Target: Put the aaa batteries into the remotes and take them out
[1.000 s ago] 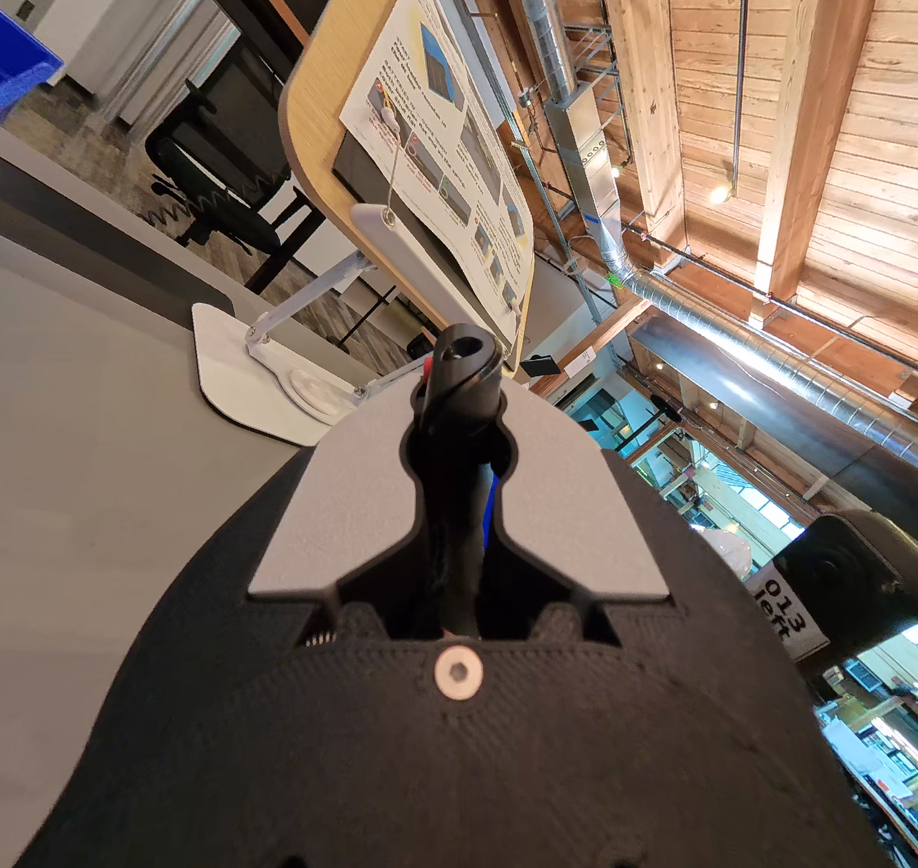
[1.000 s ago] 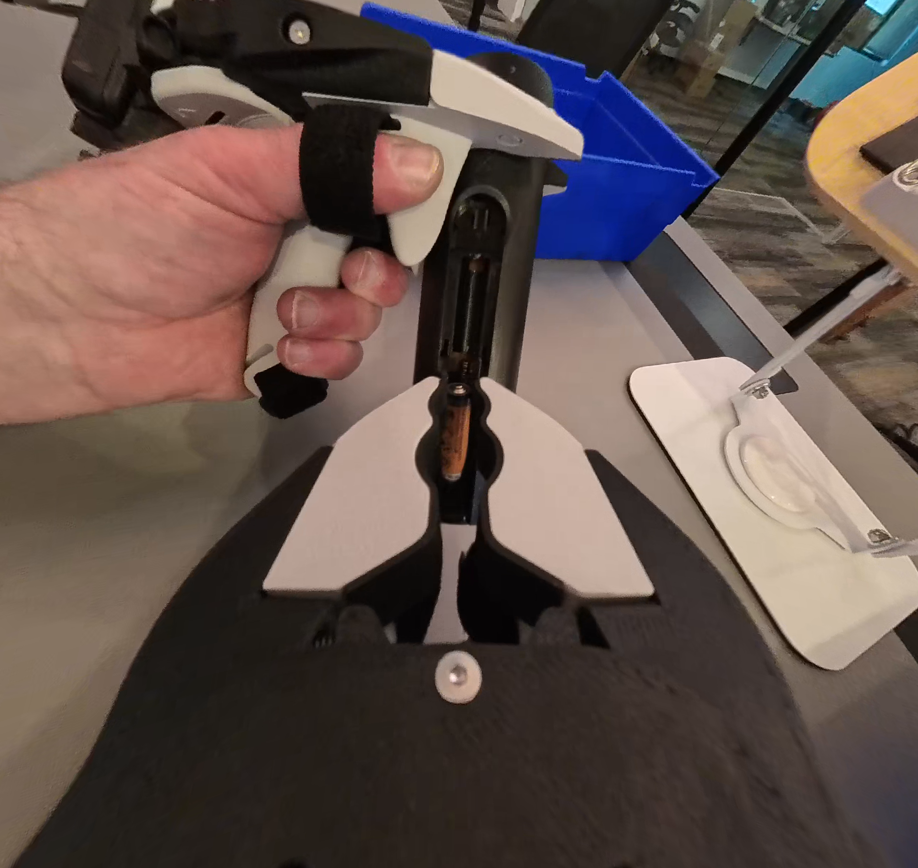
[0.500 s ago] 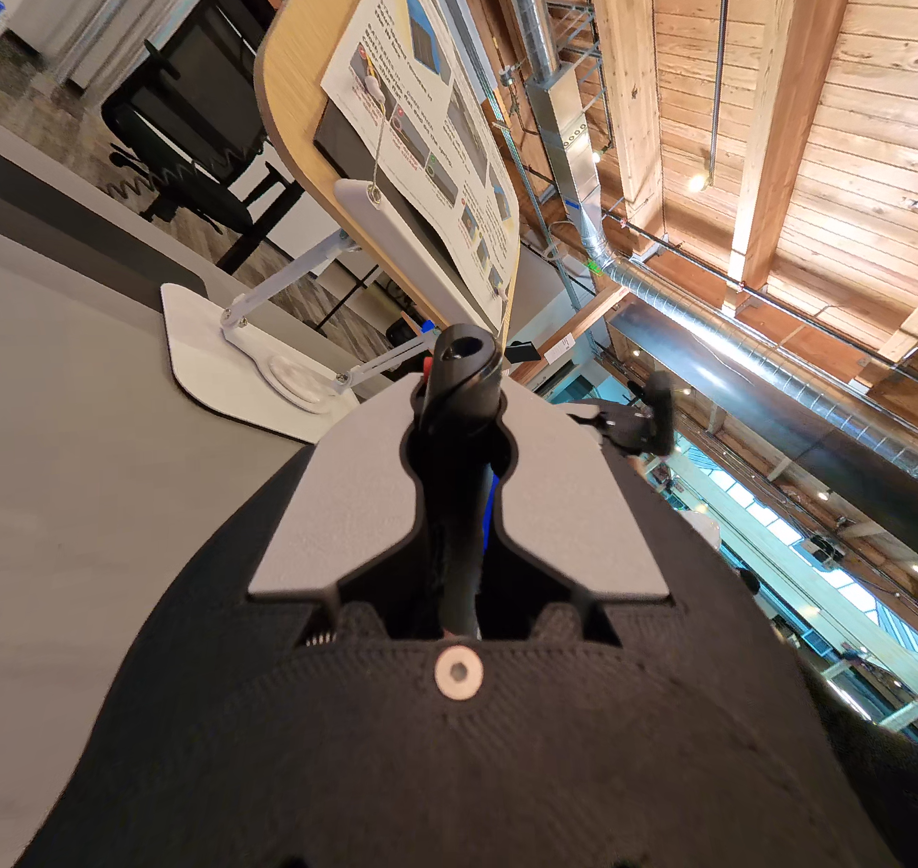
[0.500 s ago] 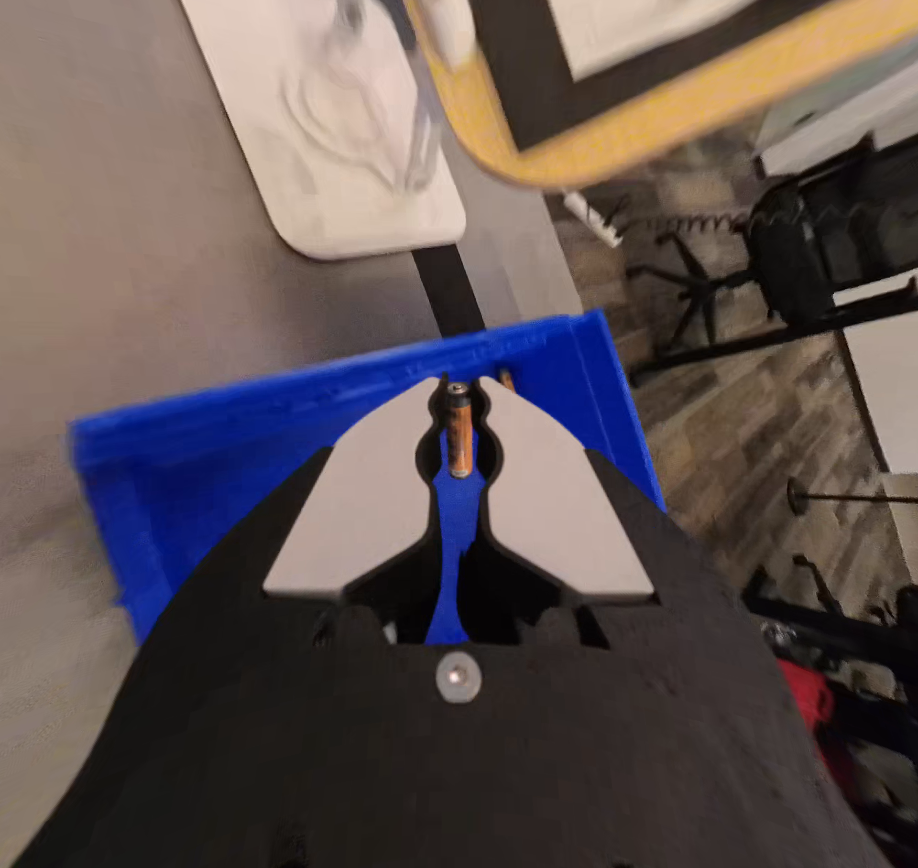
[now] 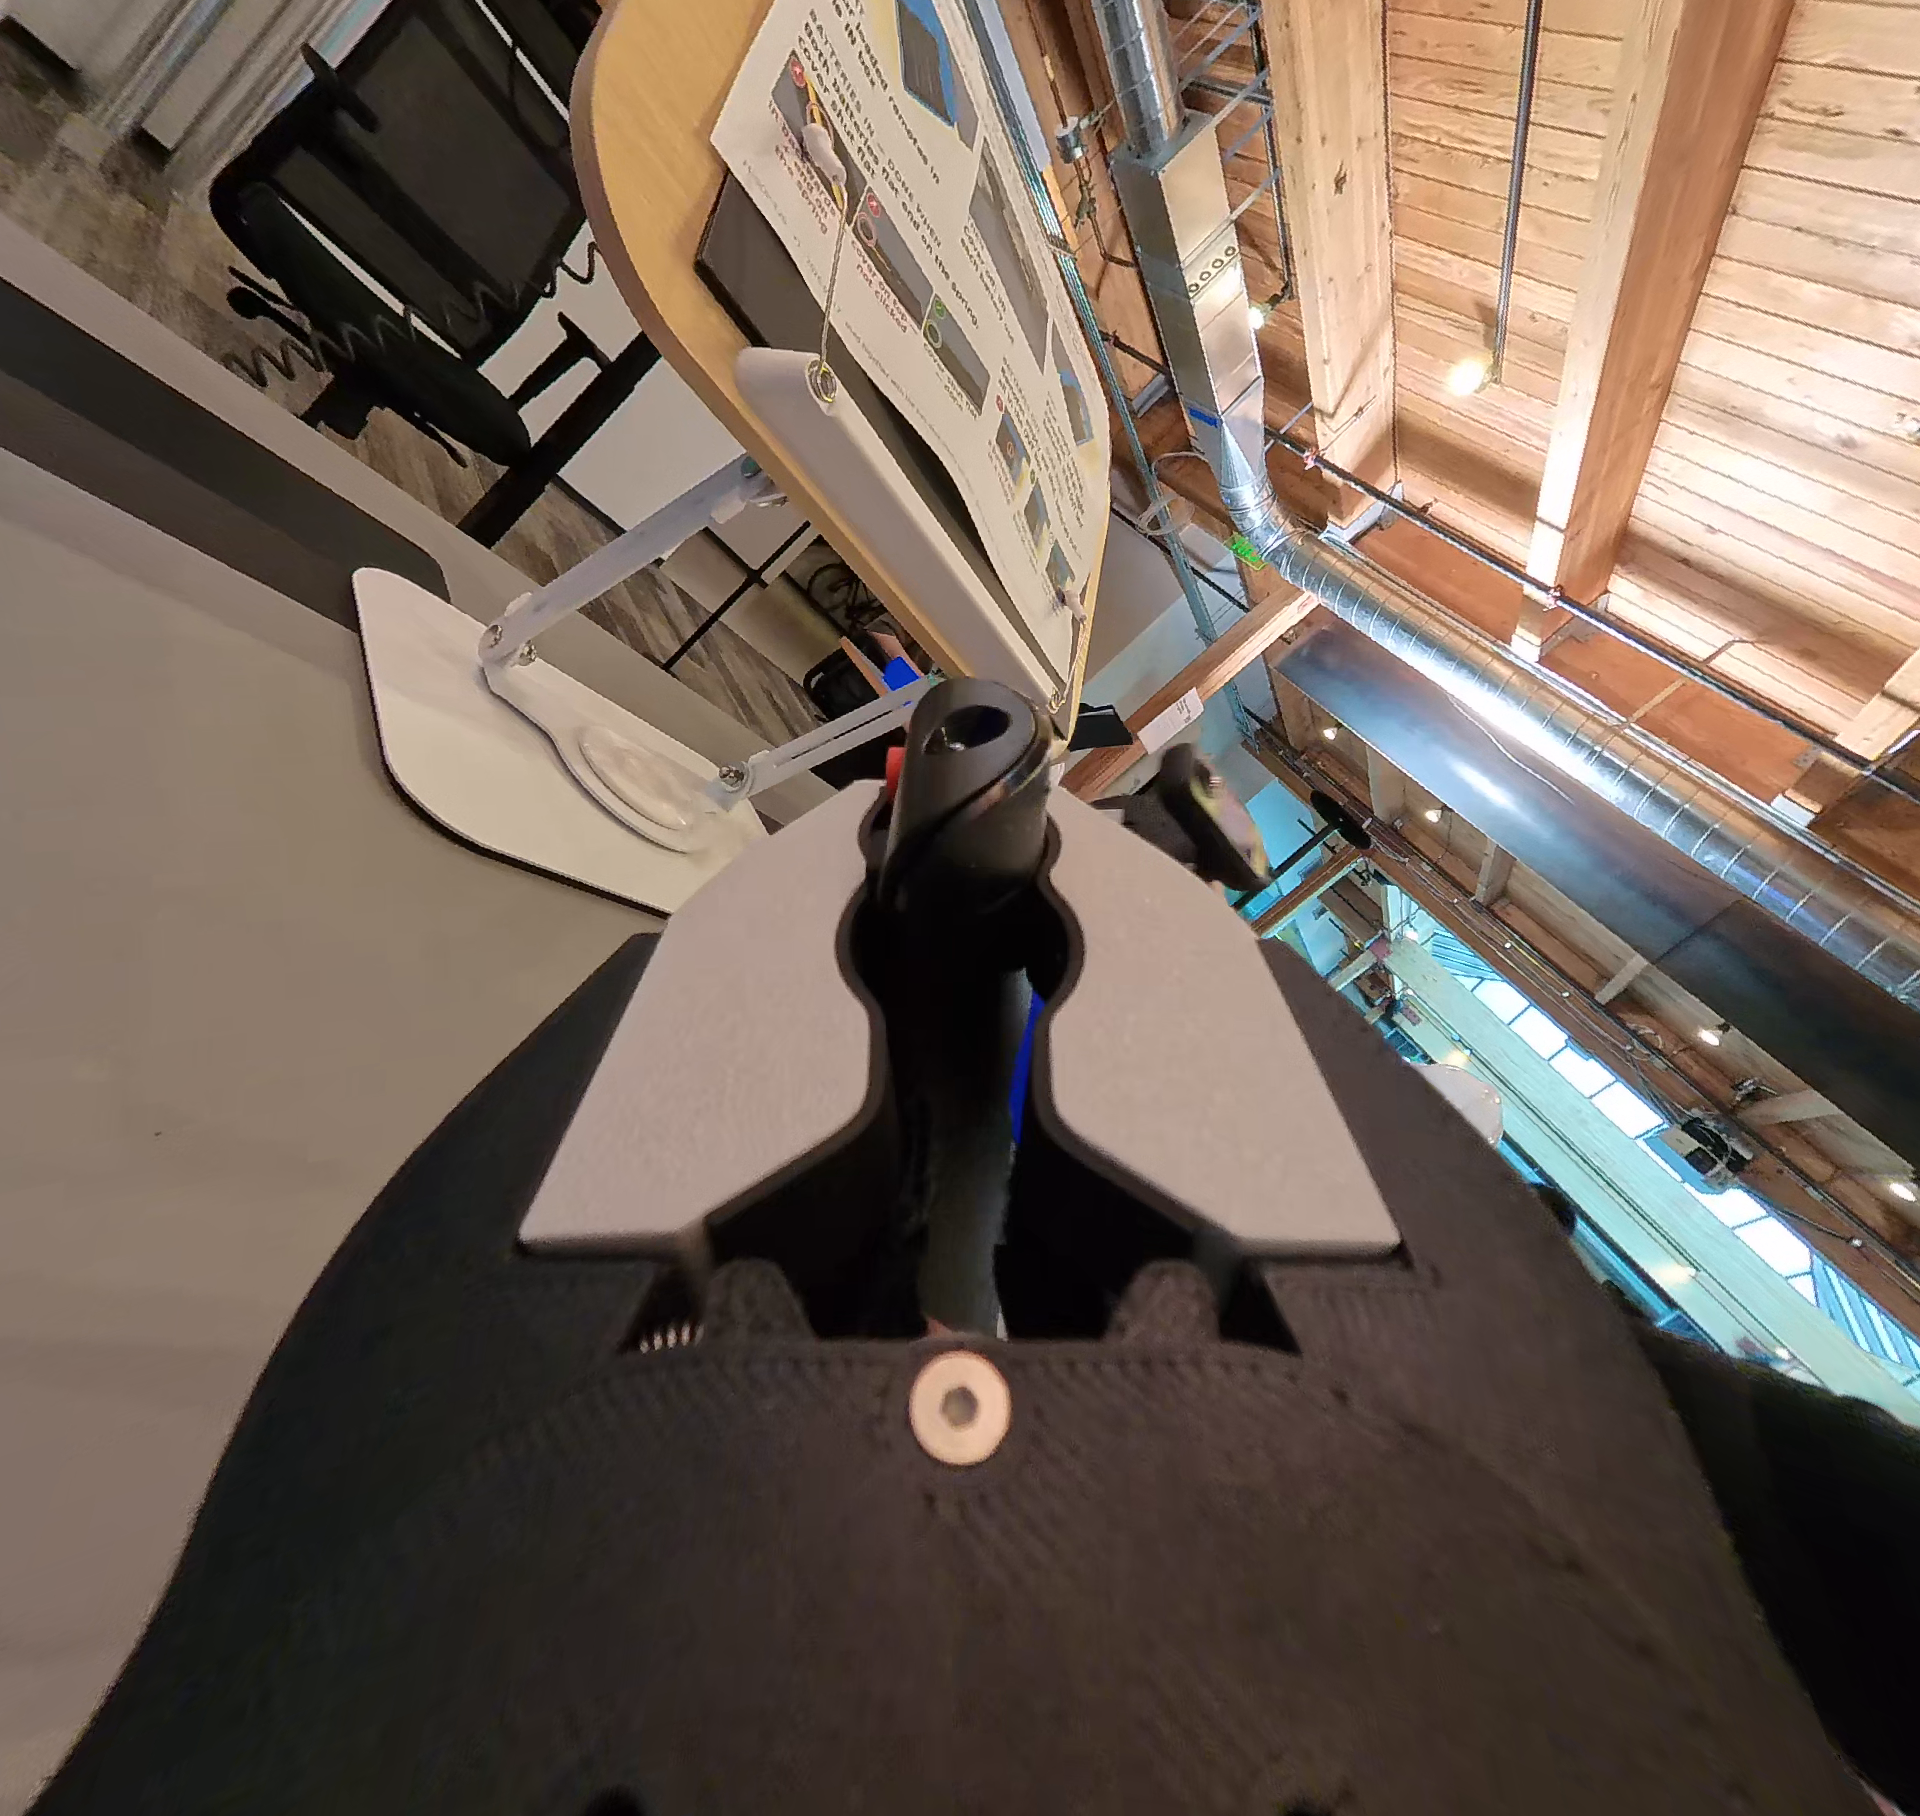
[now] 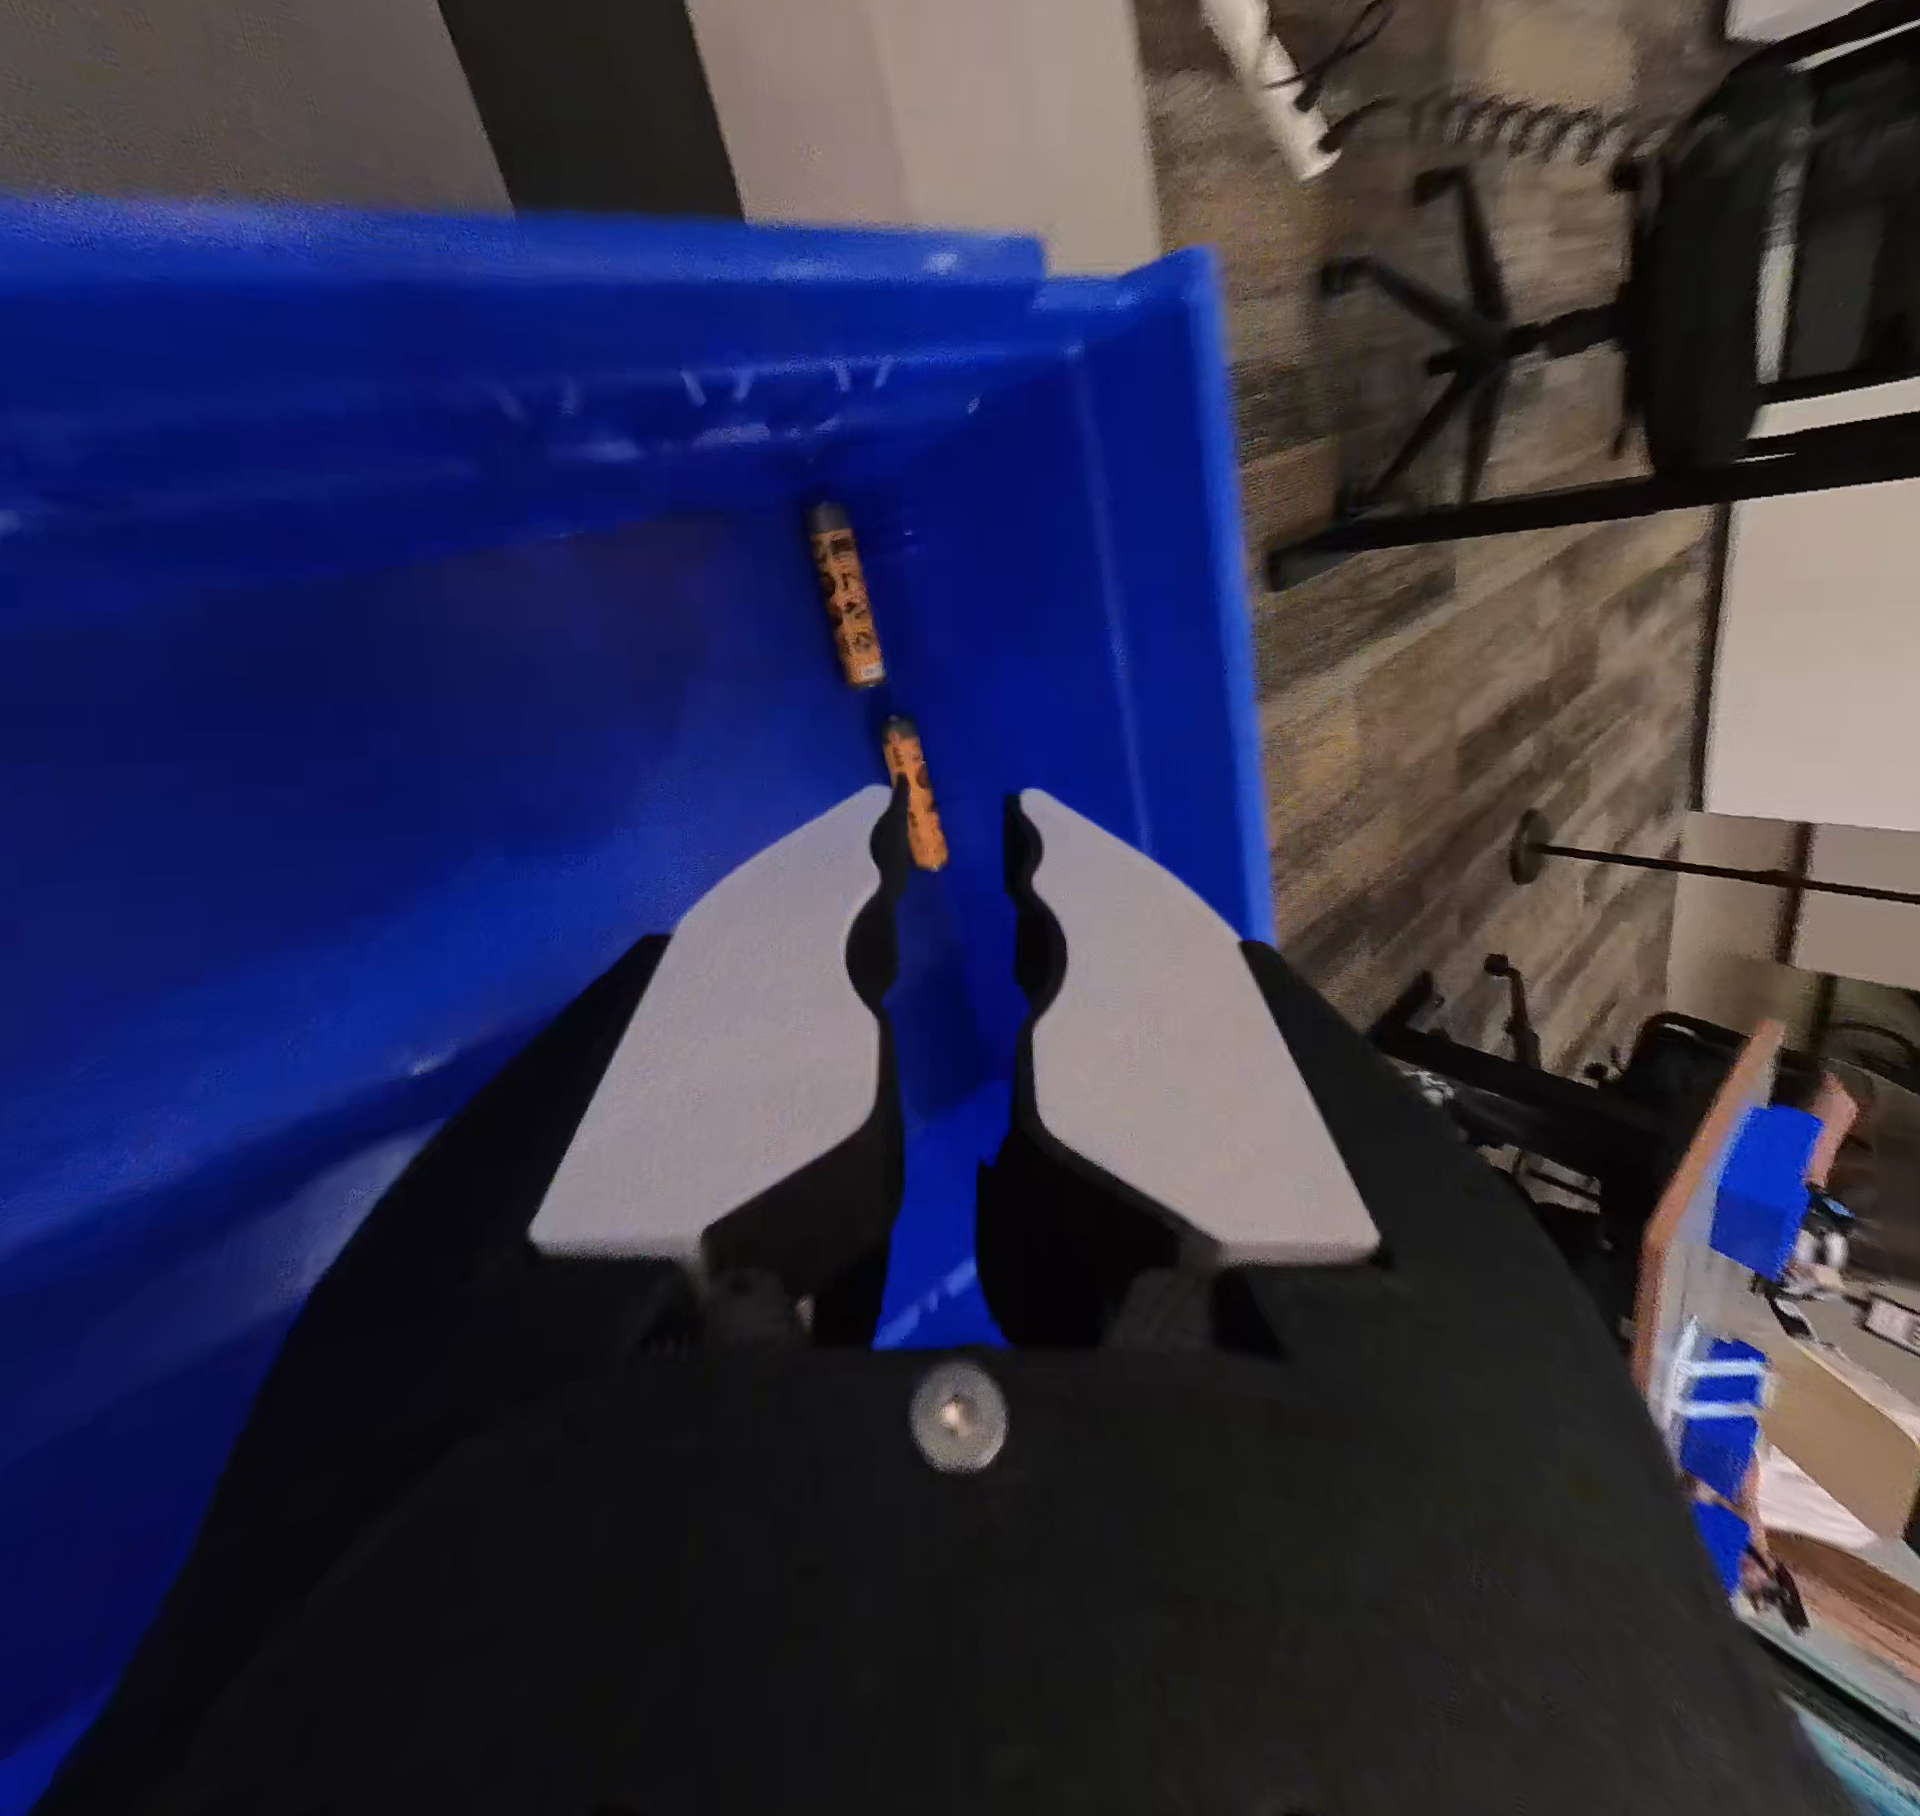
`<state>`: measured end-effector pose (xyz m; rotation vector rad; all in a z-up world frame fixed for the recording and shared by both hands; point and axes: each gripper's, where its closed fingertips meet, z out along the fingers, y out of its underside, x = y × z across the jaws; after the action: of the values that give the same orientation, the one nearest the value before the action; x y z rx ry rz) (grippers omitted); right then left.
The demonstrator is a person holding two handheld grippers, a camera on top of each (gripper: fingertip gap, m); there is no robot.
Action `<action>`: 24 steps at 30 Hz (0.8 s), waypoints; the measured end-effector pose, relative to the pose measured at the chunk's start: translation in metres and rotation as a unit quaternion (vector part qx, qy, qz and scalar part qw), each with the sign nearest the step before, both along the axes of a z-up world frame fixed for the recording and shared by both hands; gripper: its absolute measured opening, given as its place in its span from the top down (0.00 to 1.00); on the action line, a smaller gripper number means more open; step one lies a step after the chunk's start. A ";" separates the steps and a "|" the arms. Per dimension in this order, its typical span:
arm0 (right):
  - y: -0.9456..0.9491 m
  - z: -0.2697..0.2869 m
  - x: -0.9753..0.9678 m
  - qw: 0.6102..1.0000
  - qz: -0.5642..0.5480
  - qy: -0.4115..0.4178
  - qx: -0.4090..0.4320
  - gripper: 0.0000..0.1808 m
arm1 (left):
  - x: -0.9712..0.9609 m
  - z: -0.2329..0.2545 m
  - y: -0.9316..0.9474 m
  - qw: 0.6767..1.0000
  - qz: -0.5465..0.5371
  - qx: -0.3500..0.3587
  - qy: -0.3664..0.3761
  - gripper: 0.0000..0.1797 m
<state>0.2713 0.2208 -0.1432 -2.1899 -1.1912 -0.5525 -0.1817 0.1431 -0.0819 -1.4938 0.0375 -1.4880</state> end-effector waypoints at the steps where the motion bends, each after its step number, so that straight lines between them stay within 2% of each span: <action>1: -0.010 0.018 -0.004 1.000 -0.003 0.002 0.022 0.91 | 0.000 0.001 0.000 1.000 -0.002 0.000 -0.002 0.87; 5: -0.075 0.083 -0.060 0.996 0.012 0.042 0.082 0.89 | 0.004 0.004 -0.004 1.000 -0.011 0.001 -0.011 0.87; 9: -0.154 0.112 -0.179 0.977 0.084 0.182 0.074 0.87 | 0.006 0.012 -0.011 0.999 -0.019 0.009 -0.027 0.87; 14: -0.216 0.084 -0.303 0.951 0.165 0.260 0.027 0.81 | 0.008 0.022 -0.020 0.998 -0.038 0.017 -0.049 0.87; 16: -0.217 0.070 -0.330 0.946 0.155 0.285 0.025 0.80 | 0.014 0.027 -0.027 0.996 -0.062 0.020 -0.064 0.87; 19: -0.210 0.047 -0.359 0.925 0.131 0.356 -0.009 0.70 | 0.022 0.040 -0.042 0.990 -0.099 0.046 -0.085 0.87; 22: -0.209 0.036 -0.382 0.881 0.128 0.451 -0.072 0.69 | 0.032 0.046 -0.055 0.986 -0.126 0.060 -0.086 0.87; 24: -0.206 0.035 -0.389 0.867 0.133 0.473 -0.079 0.73 | 0.041 0.050 -0.066 0.980 -0.162 0.061 -0.094 0.87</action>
<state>-0.1174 0.0151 -0.1085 -1.9342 -0.9383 0.7063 -0.1407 0.0773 -0.0322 -1.2838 0.2654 -1.8484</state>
